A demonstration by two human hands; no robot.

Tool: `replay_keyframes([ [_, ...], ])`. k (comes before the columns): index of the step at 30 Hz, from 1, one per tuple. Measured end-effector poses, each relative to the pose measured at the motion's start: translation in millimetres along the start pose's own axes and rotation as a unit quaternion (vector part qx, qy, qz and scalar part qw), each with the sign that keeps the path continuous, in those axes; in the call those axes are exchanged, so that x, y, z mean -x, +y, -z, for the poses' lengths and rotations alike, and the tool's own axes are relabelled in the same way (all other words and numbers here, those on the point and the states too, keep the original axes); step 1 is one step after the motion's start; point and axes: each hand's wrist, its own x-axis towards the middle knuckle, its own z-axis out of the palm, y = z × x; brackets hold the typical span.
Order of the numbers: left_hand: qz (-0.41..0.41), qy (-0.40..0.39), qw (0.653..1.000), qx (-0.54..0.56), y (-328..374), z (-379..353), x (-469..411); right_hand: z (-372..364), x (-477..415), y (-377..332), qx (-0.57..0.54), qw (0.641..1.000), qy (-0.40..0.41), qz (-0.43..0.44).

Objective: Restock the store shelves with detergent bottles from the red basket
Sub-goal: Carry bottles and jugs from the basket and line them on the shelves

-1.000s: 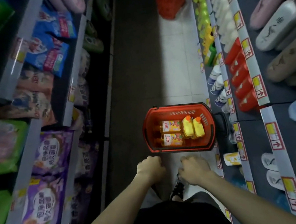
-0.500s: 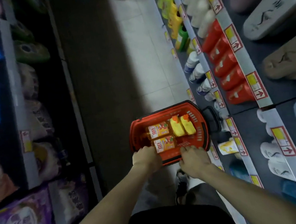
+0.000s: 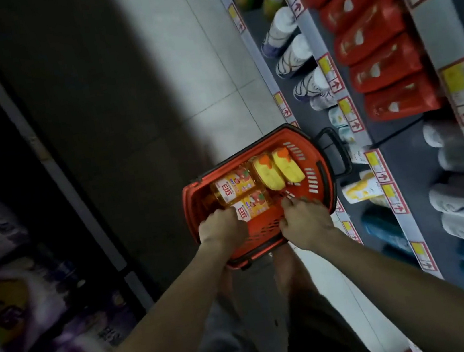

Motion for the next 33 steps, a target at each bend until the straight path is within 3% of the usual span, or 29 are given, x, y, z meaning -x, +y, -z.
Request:
replay_keyframes([
  [11,0.033,-0.03,0.995,0.084,19,-70,-128,-65,-130,42,0.001,0.999,-0.032,0.02],
  [14,0.038,-0.048,0.992,0.108,33,-88,-158,-83,-156,58,-0.07,0.996,-0.063,-0.007],
  [17,0.051,-0.056,0.97,0.23,49,-102,-185,-96,-177,66,-0.162,0.98,-0.108,-0.049],
  [19,0.085,-0.06,0.922,0.374,60,-109,-202,-101,-193,69,-0.226,0.962,-0.128,-0.084],
  [24,0.174,-0.086,0.69,0.697,98,-117,-224,-105,-227,68,-0.384,0.899,-0.162,-0.136],
  [26,0.197,-0.09,0.633,0.743,108,-117,-226,-104,-238,67,-0.41,0.884,-0.167,-0.15],
  [28,0.207,-0.103,0.607,0.76,115,-118,-224,-108,-244,68,-0.437,0.867,-0.172,-0.166],
  [33,0.216,-0.102,0.612,0.754,126,-109,-213,-120,-250,72,-0.463,0.851,-0.168,-0.182],
])
